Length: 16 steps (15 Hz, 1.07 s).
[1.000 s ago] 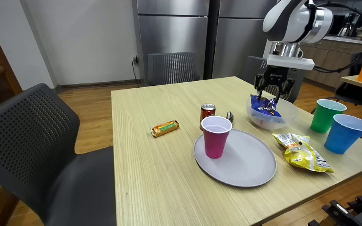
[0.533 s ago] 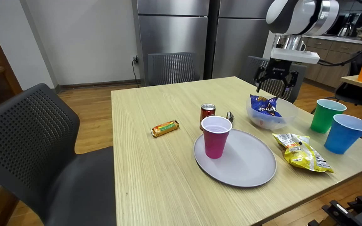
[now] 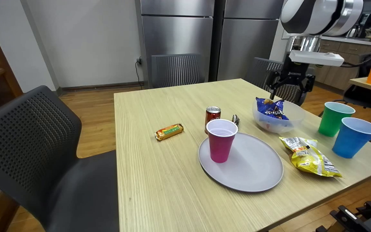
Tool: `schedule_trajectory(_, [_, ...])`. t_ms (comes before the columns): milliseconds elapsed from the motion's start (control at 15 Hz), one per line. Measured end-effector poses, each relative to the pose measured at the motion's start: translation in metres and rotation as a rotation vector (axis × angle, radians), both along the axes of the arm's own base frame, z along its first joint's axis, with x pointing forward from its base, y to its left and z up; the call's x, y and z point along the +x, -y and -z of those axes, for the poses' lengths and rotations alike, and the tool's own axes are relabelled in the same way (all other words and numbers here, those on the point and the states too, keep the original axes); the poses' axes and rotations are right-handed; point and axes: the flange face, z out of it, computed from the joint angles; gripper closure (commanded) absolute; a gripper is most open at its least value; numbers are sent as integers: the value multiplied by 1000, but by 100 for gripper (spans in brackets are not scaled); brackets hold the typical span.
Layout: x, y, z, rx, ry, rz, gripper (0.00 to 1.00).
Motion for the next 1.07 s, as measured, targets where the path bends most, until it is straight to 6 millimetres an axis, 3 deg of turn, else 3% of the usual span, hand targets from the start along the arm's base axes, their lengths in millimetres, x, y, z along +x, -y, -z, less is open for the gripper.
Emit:
schedule_trajectory(600, [-60,-15,3,-49,-25,-126,0])
schedule_trajectory(1067, [-95,-26,16,-62,3,-136,0])
